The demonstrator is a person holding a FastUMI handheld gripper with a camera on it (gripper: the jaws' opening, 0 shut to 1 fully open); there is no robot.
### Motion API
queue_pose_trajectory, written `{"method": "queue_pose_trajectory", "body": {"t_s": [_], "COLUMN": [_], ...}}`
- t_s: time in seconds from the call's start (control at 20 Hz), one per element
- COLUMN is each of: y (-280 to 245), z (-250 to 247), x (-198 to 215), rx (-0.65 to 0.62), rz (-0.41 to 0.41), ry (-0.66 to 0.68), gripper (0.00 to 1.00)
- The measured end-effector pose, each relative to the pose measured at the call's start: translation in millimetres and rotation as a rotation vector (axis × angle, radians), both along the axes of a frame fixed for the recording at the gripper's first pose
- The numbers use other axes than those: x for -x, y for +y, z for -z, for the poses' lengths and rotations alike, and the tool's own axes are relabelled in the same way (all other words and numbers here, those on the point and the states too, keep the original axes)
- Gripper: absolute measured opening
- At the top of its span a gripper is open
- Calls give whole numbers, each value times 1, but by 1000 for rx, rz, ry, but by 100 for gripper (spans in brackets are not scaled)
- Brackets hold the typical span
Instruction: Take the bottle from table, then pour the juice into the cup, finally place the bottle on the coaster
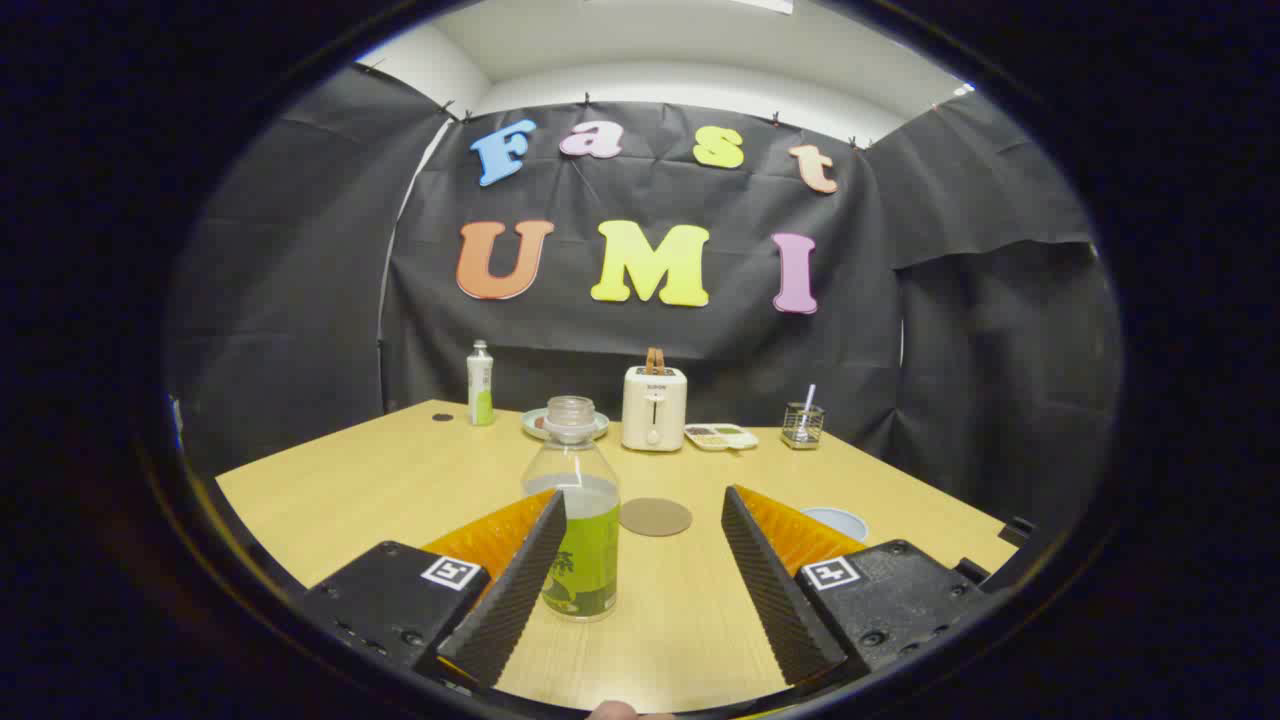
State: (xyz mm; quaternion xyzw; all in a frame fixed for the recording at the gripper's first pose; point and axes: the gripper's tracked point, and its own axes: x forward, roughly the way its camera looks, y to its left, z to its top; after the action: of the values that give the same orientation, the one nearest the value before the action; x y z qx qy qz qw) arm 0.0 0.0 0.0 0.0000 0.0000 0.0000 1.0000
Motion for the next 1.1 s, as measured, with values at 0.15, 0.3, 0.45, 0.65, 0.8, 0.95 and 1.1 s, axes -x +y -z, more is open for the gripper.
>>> {"method": "queue_pose_trajectory", "body": {"t_s": [0.15, 0.3, 0.45, 0.65, 0.8, 0.95, 1.1], "y": [2, 3, 2, 2, 1, 1, 1], "z": [-5, -6, -7, -9, -10, -10, -8], "x": [2, 4, 6, 7, 7, 8, 8], "rx": [-14, -31, -29, -30, -31, -37, -34], "rz": [-10, -16, -17, -16, -14, -16, -24], "ry": [-12, -22, -26, -30, -31, -33, -31], "gripper": [100, 100, 100, 100, 100, 100, 100]}}
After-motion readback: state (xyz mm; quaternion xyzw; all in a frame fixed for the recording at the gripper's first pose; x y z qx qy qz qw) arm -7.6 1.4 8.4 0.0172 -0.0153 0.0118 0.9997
